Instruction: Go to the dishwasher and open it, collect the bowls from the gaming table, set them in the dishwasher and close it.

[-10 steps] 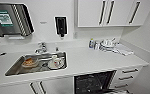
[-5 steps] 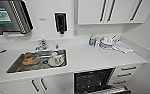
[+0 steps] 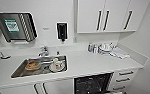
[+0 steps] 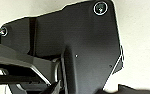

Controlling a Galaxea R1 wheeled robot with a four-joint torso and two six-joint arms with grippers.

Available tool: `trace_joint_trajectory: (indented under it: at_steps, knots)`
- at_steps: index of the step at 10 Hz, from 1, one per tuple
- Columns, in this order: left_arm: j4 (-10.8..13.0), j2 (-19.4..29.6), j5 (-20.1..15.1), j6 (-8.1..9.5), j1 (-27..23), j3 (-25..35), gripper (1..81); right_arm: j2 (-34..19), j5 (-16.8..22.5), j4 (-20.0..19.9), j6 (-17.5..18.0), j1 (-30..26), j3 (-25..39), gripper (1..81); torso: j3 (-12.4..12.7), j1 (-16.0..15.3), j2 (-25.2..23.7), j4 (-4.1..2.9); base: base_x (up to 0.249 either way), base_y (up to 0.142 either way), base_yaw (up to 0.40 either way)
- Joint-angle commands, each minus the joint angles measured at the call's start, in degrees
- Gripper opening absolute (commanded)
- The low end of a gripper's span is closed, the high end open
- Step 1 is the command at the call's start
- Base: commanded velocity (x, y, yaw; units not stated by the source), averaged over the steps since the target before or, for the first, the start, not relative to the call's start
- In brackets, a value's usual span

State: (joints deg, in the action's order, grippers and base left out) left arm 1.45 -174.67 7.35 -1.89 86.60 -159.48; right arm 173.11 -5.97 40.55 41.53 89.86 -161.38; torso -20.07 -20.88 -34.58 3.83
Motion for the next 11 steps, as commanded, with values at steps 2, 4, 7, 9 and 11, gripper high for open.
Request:
trace_joint_trajectory:
  at_steps: [2,4,7,9,11]
  knots:
    - [0.0,-0.2,-3.2,-0.48,-1.6,-0.1,81.1,-0.4,3.0,0.1,-0.2,-1.5,-0.3,81.1,1.4,4.9,7.6,0.0,0.0,0.0,0.0]
    - [0.0,-0.3,-3.2,-0.48,-1.6,-0.1,81.1,-0.4,3.0,0.1,-0.2,-2.0,-0.2,81.1,2.4,7.2,11.1,0.0,0.0,0.0,0.0]
    - [0.0,-0.4,-3.2,-0.48,-1.6,-0.1,81.1,-0.3,3.0,0.1,-0.2,-2.3,-0.2,81.1,8.3,11.3,17.4,0.0,0.0,0.0,0.0]
    - [0.0,-0.3,-3.2,-0.48,-1.6,-0.1,81.1,-0.2,3.0,0.1,-0.3,-2.2,-0.2,81.1,9.2,13.3,20.5,0.0,0.0,0.0,0.0]
    - [0.0,-0.4,-3.2,-0.48,-1.6,-0.1,81.1,-0.2,3.0,0.1,-0.3,-2.3,-0.4,81.1,12.5,15.4,23.9,0.0,0.0,0.0,0.0]
